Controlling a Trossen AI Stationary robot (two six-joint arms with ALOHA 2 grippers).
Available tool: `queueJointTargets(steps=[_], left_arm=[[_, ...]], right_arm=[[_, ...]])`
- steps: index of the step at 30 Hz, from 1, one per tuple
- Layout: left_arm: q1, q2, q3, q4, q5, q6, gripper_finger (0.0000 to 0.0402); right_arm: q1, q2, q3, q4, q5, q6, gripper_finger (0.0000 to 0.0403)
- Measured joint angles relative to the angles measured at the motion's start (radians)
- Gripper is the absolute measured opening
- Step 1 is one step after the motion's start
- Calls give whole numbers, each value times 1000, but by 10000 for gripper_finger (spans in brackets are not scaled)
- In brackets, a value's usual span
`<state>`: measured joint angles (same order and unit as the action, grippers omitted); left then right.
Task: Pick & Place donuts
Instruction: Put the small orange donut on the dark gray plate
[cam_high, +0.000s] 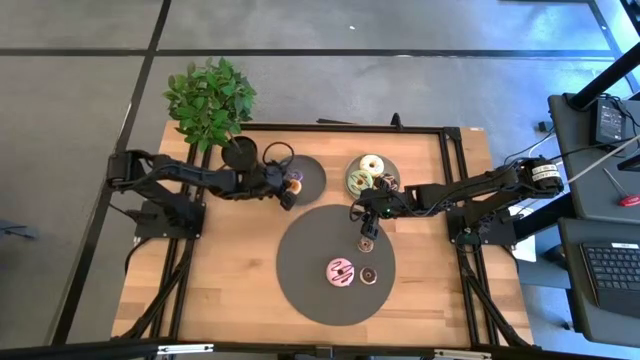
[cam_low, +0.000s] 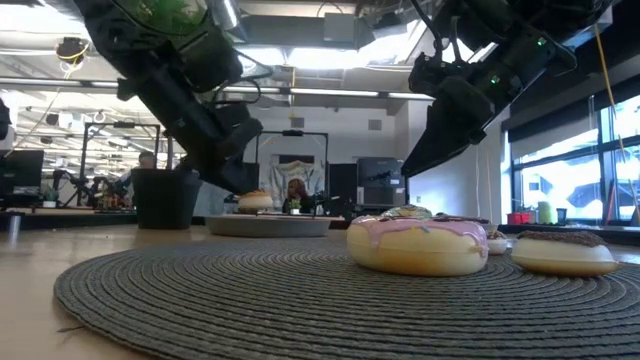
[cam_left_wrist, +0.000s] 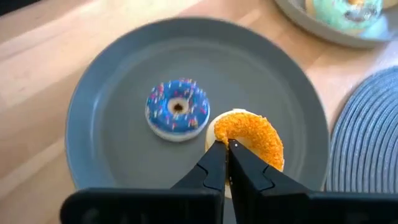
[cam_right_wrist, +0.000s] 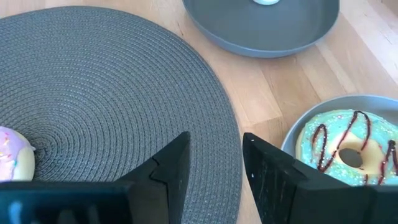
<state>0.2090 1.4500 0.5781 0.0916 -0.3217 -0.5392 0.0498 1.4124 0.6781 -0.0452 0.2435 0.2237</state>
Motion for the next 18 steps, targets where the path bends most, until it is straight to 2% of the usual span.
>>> queueJointTargets(steps=[5,13,18], left_arm=[[23,38,0,25,35,0,6],[22,109,0,90,24,-1,7],[22,113,0,88,-17,0,20]], right_arm=[[0,0,0,0,0,0,149],[0,0,0,0,0,0,149],[0,0,0,-1,0,0,149]])
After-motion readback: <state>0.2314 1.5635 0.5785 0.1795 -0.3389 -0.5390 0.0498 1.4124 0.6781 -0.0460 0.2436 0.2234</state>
